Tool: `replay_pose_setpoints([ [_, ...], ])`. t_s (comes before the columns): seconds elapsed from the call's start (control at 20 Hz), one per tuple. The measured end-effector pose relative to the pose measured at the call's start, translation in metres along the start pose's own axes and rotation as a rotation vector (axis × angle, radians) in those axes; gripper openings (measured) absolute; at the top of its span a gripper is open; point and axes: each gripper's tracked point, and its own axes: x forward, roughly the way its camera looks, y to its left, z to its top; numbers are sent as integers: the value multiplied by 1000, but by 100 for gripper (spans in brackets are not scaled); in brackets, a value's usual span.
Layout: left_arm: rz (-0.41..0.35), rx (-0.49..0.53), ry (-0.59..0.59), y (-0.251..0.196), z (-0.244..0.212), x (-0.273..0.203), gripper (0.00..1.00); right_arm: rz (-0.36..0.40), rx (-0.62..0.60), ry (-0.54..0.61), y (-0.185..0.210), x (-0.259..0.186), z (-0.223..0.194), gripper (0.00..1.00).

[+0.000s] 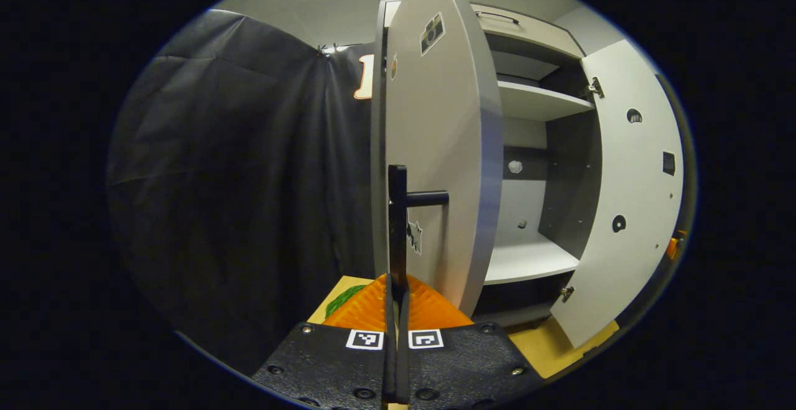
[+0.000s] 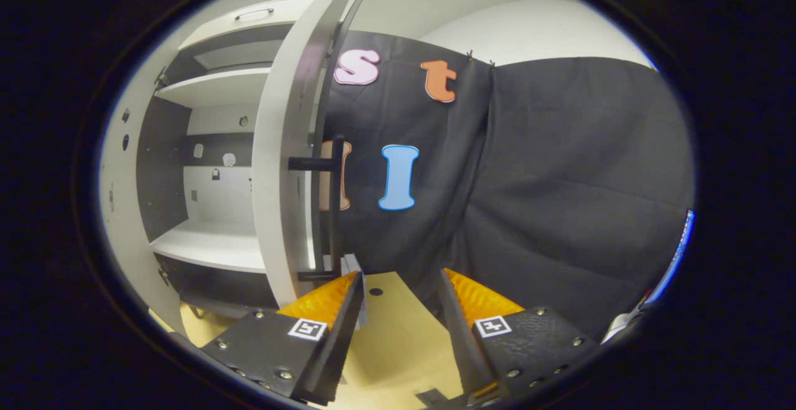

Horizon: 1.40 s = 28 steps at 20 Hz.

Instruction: Open the right door of the double-door shoe cabinet with the right hand, and open the left door with the left hand.

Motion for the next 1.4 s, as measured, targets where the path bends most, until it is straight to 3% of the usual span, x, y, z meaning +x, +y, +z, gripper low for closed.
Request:
replay_pose_setpoints([
  [0.15, 12, -41, 4, 13, 1, -3, 0, 7, -7, 6, 1, -1, -5, 72],
  [0.45, 11, -8, -8, 24, -1, -3, 0, 9, 1, 3, -4, -1, -5, 72],
  [0.55, 22, -8, -1, 46, -2, -4, 0, 4, -2, 5, -8, -3, -6, 72],
  [1.4, -71, 3, -27, 64, -4, -1, 1, -5, 41, -11, -5, -19, -3, 72],
])
